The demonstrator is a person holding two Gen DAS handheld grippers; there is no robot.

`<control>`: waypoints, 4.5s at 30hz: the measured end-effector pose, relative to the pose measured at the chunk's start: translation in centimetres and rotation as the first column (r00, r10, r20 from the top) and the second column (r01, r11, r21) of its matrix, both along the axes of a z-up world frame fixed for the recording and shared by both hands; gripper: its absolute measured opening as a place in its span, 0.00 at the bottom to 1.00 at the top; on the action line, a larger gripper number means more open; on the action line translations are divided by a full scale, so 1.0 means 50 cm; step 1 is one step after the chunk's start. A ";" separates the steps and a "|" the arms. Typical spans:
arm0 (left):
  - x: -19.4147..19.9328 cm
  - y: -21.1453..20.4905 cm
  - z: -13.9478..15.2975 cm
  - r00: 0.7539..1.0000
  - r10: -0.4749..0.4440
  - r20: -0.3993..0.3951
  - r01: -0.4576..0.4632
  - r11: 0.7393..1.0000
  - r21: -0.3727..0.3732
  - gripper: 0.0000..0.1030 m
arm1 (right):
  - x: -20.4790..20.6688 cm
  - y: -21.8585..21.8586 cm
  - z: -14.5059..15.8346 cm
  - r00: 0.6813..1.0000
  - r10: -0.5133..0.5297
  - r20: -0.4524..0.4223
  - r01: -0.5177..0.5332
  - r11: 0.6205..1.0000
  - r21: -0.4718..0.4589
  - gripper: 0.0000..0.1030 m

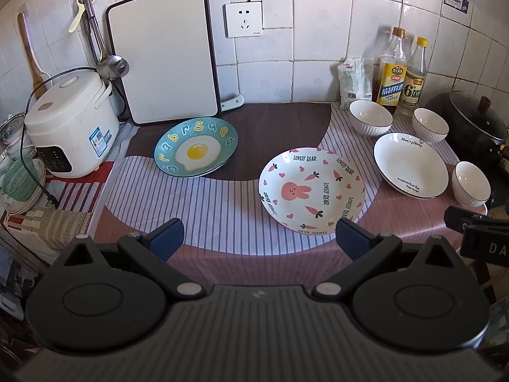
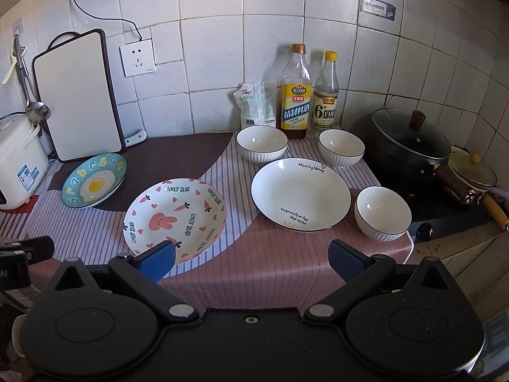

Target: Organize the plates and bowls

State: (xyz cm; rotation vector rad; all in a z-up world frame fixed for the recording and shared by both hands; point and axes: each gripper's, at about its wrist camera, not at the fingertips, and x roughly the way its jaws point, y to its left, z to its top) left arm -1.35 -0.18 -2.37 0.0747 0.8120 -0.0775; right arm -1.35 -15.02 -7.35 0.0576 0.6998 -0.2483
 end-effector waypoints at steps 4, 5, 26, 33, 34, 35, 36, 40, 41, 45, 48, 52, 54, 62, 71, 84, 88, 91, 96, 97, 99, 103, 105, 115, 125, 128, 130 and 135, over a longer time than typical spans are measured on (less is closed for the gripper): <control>0.000 0.000 0.000 1.000 -0.002 0.001 0.002 1.000 0.002 1.00 | -0.003 0.001 -0.003 1.000 0.002 0.002 -0.002 1.000 -0.010 1.00; 0.000 0.000 -0.001 1.000 -0.002 0.001 0.002 1.000 0.002 1.00 | -0.004 0.001 -0.003 1.000 0.001 0.003 -0.001 1.000 -0.013 1.00; 0.047 0.039 0.005 1.000 0.022 0.011 -0.020 0.995 -0.095 1.00 | 0.003 -0.005 -0.027 0.999 0.022 0.048 -0.023 0.999 0.026 1.00; 0.120 0.061 -0.027 1.000 0.003 0.030 -0.001 0.997 -0.078 0.98 | 0.040 -0.012 -0.063 0.975 0.120 0.186 -0.138 0.987 0.087 1.00; 0.133 0.063 -0.035 1.000 -0.004 0.022 0.006 0.996 -0.085 0.98 | 0.053 -0.012 -0.070 0.975 0.124 0.185 -0.142 0.986 0.086 1.00; 0.147 0.065 -0.044 1.000 -0.007 0.016 0.009 0.996 -0.091 0.98 | 0.069 -0.013 -0.079 0.974 0.134 0.183 -0.151 0.985 0.085 1.00; 0.160 0.066 -0.056 1.000 -0.004 0.012 0.005 0.996 -0.087 0.97 | 0.084 -0.015 -0.089 0.973 0.142 0.179 -0.159 0.983 0.086 1.00; 0.216 0.066 -0.116 1.000 0.026 -0.001 -0.026 0.998 -0.057 0.97 | 0.142 -0.027 -0.139 0.970 0.176 0.165 -0.192 0.978 0.084 0.95; 0.231 0.066 -0.133 1.000 0.027 -0.013 -0.028 0.998 -0.058 0.96 | 0.155 -0.030 -0.152 0.974 0.169 0.148 -0.183 0.979 0.085 0.95; 0.275 0.057 -0.205 0.999 -0.009 -0.047 0.007 0.999 -0.047 0.89 | 0.198 -0.040 -0.205 0.974 0.190 0.121 -0.201 0.975 0.089 0.93; 0.299 0.045 -0.250 0.996 -0.056 -0.068 0.052 0.997 -0.059 0.82 | 0.224 -0.039 -0.242 0.971 0.219 0.092 -0.226 0.971 0.078 0.87; 0.322 0.025 -0.303 0.991 -0.114 -0.066 0.111 0.992 -0.054 0.82 | 0.253 -0.040 -0.288 0.968 0.246 0.059 -0.251 0.961 0.114 0.80; 0.335 0.022 -0.326 0.991 -0.118 -0.068 0.114 0.992 -0.060 0.82 | 0.270 -0.037 -0.313 0.970 0.241 0.028 -0.242 0.964 0.111 0.79; 0.393 0.019 -0.382 0.979 -0.144 -0.143 0.133 0.987 -0.087 0.78 | 0.307 -0.051 -0.360 0.974 0.221 0.044 -0.225 0.963 0.146 0.62; 0.433 0.033 -0.402 0.954 -0.148 -0.262 0.096 0.975 -0.202 0.23 | 0.328 -0.079 -0.358 0.979 0.201 0.043 -0.205 0.946 0.251 0.20; 0.440 0.041 -0.412 0.952 -0.169 -0.256 0.101 0.961 -0.257 0.23 | 0.339 -0.074 -0.371 0.971 0.237 0.025 -0.235 0.937 0.257 0.26; 0.436 0.046 -0.406 0.947 -0.191 -0.258 0.126 0.960 -0.249 0.23 | 0.339 -0.073 -0.361 0.966 0.259 0.022 -0.256 0.935 0.247 0.25; 0.437 0.052 -0.396 0.952 -0.173 -0.252 0.110 0.963 -0.247 0.23 | 0.338 -0.069 -0.345 0.958 0.284 0.036 -0.285 0.930 0.233 0.25; 0.440 0.059 -0.373 0.958 -0.166 -0.235 0.107 0.964 -0.243 0.23 | 0.352 -0.060 -0.319 0.956 0.291 0.039 -0.293 0.930 0.222 0.25; 0.444 0.060 -0.368 0.958 -0.165 -0.233 0.108 0.964 -0.242 0.23 | 0.356 -0.060 -0.314 0.954 0.295 0.044 -0.298 0.929 0.221 0.25; 0.451 0.064 -0.356 0.962 -0.168 -0.216 0.115 0.964 -0.239 0.23 | 0.366 -0.060 -0.304 0.953 0.299 0.052 -0.303 0.926 0.223 0.25; 0.482 0.074 -0.332 0.965 -0.173 -0.195 0.124 0.962 -0.243 0.23 | 0.392 -0.059 -0.281 0.946 0.313 0.082 -0.323 0.923 0.209 0.25; 0.505 0.079 -0.321 0.967 -0.175 -0.186 0.126 0.961 -0.246 0.23 | 0.410 -0.059 -0.270 0.942 0.319 0.099 -0.333 0.921 0.200 0.25; 0.630 0.077 -0.266 0.977 -0.183 -0.105 0.158 0.965 -0.210 0.23 | 0.522 -0.061 -0.225 0.930 0.314 0.192 -0.347 0.922 0.170 0.25; 0.729 0.069 -0.279 0.969 -0.216 -0.123 0.188 0.961 -0.205 0.23 | 0.608 -0.073 -0.232 0.936 0.284 0.207 -0.322 0.930 0.178 0.25; 0.742 0.057 -0.291 0.965 -0.228 -0.131 0.201 0.961 -0.191 0.23 | 0.621 -0.077 -0.240 0.941 0.271 0.201 -0.308 0.934 0.183 0.25; 0.756 0.053 -0.302 0.962 -0.232 -0.145 0.203 0.960 -0.194 0.23 | 0.631 -0.081 -0.248 0.946 0.262 0.192 -0.298 0.935 0.191 0.26; 0.793 0.036 -0.341 0.951 -0.247 -0.184 0.214 0.960 -0.182 0.23 | 0.658 -0.090 -0.278 0.958 0.232 0.169 -0.264 0.942 0.205 0.26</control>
